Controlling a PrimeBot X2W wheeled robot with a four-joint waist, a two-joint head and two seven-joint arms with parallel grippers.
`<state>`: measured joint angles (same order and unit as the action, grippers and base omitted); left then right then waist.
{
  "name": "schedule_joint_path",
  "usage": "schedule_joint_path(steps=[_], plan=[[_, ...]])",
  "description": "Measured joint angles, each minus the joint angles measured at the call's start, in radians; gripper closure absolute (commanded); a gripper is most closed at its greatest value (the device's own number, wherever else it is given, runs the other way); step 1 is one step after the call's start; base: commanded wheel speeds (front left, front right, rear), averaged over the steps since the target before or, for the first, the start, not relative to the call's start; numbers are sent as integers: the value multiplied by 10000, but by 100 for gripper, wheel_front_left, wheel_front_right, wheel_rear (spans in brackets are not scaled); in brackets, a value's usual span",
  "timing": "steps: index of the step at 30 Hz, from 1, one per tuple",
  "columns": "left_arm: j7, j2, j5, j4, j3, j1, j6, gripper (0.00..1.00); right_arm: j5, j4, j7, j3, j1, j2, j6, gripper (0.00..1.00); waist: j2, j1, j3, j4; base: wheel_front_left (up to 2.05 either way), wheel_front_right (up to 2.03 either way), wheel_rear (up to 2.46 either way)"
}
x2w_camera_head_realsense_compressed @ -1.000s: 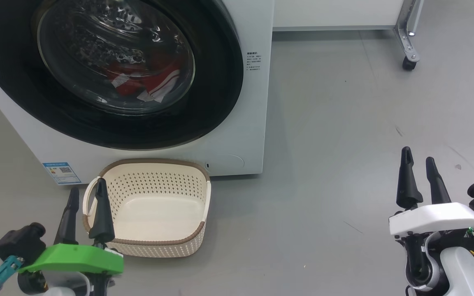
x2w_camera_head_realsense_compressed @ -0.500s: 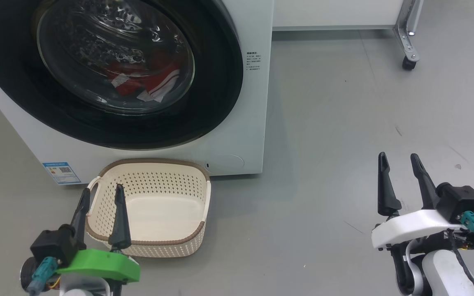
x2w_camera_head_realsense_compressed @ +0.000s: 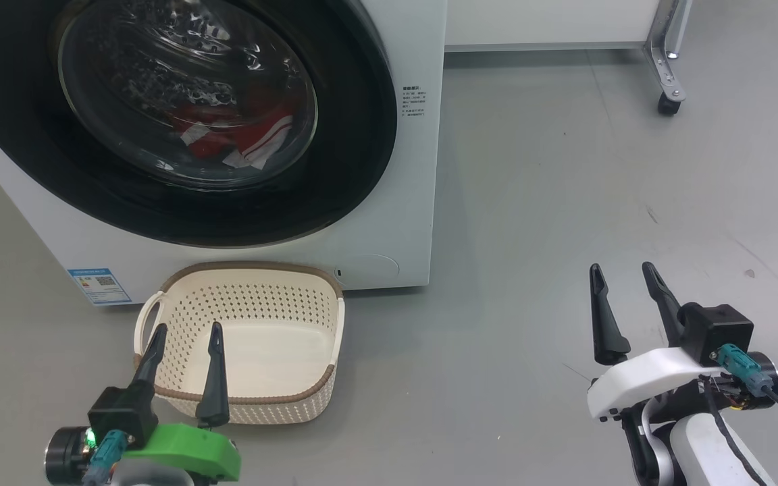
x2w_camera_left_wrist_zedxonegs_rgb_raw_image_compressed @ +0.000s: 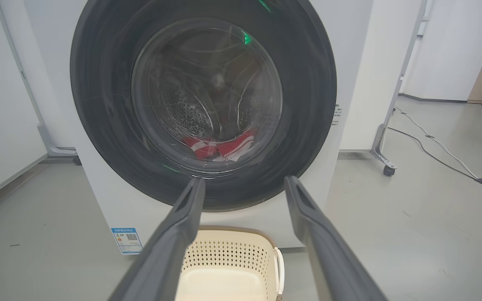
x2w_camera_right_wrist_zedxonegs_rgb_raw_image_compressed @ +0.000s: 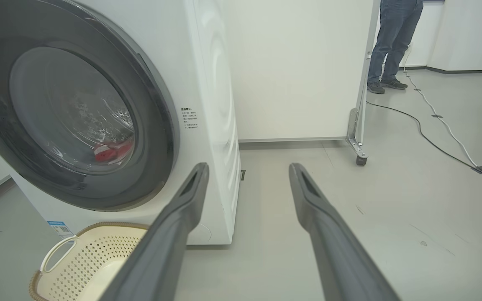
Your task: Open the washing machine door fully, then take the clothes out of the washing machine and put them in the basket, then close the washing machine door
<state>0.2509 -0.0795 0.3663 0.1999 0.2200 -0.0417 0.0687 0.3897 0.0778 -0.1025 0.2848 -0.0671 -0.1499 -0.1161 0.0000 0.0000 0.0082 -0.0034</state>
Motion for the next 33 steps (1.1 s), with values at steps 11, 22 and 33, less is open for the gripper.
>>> schedule_joint_path(steps=[11,22,33], plan=[[-121,46,2,608,2,2,157,0,247,464,575,-192,9,192,-15,0,0,0,-61,-18,0,0,0],[-125,75,2,872,4,1,201,0,221,541,807,-188,9,219,-23,0,0,0,-77,-19,0,0,0],[-125,105,2,1066,4,-39,245,0,201,541,895,-194,7,245,-25,0,0,0,-40,-11,0,0,0]])
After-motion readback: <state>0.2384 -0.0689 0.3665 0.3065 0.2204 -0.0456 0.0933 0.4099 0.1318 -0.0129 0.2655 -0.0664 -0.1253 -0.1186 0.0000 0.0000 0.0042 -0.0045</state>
